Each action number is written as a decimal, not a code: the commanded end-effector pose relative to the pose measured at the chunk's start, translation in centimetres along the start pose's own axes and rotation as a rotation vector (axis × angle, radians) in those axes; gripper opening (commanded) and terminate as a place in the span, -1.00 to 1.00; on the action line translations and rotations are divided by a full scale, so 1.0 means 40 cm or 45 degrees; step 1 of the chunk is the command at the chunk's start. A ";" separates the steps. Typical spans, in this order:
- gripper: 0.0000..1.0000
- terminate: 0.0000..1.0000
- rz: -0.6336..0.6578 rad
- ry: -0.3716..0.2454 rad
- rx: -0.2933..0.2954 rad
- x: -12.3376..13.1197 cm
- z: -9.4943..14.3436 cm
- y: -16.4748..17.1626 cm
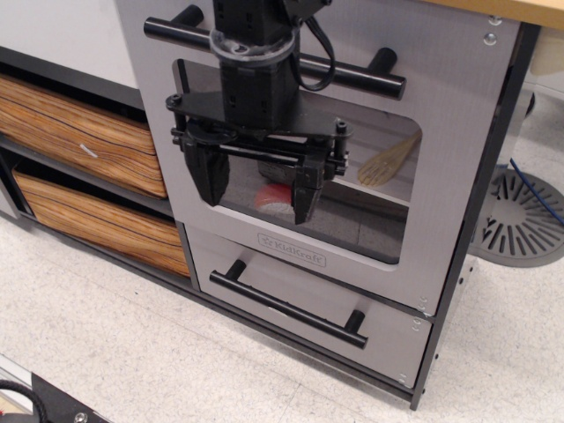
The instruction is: Open oven
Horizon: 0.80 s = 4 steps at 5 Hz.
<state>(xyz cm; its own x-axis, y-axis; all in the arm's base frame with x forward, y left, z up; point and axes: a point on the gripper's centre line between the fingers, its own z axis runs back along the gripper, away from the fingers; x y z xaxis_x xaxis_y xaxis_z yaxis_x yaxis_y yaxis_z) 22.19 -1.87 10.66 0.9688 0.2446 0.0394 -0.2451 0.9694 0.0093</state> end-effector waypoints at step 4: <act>1.00 -1.00 0.957 -0.160 -0.284 0.124 0.090 0.143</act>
<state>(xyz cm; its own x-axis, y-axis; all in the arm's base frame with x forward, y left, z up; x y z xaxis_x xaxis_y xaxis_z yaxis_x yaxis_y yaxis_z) 25.51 4.51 13.45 0.5276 0.8487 0.0372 -0.8201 0.5203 -0.2381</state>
